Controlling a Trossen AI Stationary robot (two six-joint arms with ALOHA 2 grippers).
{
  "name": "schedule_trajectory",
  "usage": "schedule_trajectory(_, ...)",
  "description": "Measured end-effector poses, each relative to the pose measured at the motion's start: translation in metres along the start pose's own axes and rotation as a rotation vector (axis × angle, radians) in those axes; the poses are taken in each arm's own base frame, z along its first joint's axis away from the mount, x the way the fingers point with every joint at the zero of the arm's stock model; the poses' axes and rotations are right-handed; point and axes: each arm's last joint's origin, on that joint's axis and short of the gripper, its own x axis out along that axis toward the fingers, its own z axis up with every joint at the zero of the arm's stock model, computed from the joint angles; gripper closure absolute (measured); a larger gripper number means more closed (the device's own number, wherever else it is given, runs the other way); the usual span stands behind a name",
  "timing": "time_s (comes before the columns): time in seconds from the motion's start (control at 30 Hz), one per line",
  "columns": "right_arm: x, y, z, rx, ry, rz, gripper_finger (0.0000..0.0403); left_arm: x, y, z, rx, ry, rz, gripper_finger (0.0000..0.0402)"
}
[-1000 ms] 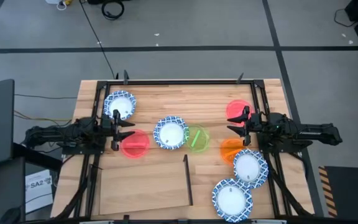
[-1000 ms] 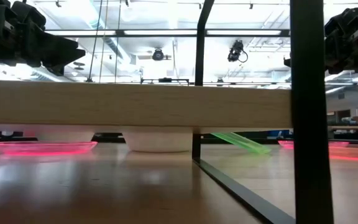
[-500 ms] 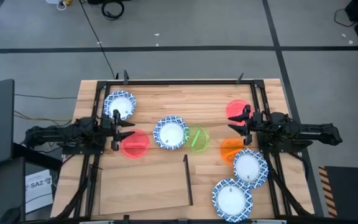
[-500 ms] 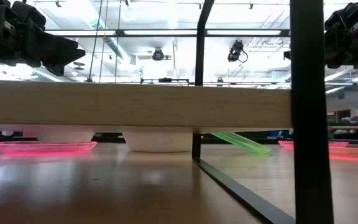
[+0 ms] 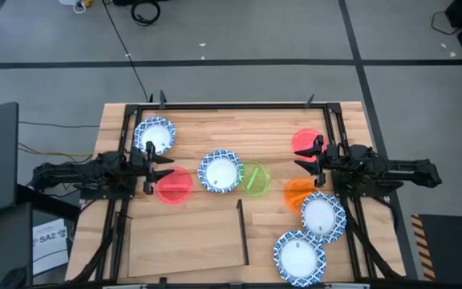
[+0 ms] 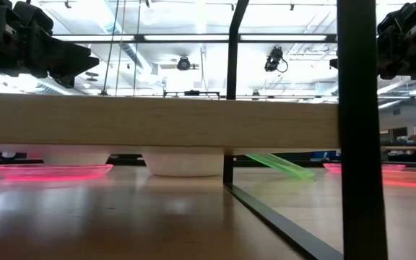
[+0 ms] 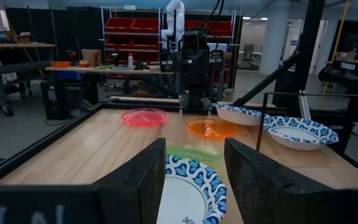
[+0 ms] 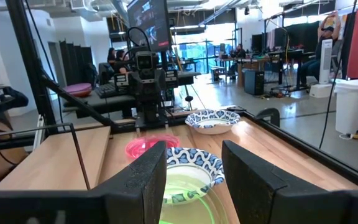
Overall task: Place and stack plates onto a shelf
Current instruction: Put the right pink plate on the shelf
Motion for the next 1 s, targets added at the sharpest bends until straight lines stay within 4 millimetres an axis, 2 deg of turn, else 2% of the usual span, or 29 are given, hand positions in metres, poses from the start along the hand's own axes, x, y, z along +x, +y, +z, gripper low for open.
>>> schedule_trajectory(0.27, 0.000, 0.000, 0.003, -0.031, -0.034, 0.007, 0.0235, 0.000, 0.000, 0.000, 0.000, 0.000, 0.000, 0.0230)
schedule_trajectory(0.47, -0.001, 0.003, 0.012, -0.102, -0.120, 0.087, 0.0220, 0.000, 0.000, 0.000, 0.000, 0.000, 0.000, 0.0230)
schedule_trajectory(0.73, -0.001, 0.002, 0.013, -0.101, -0.133, 0.046, 0.0216, 0.000, 0.000, 0.000, 0.000, 0.000, 0.000, 0.0230)
schedule_trajectory(0.83, -0.001, 0.002, 0.014, -0.100, -0.144, 0.031, 0.0203, 0.000, 0.000, 0.000, 0.000, 0.000, 0.000, 0.0230)
schedule_trajectory(1.0, -0.002, 0.001, 0.017, -0.095, -0.178, -0.019, 0.0157, 0.000, 0.000, 0.000, 0.000, 0.000, 0.000, 0.0230)
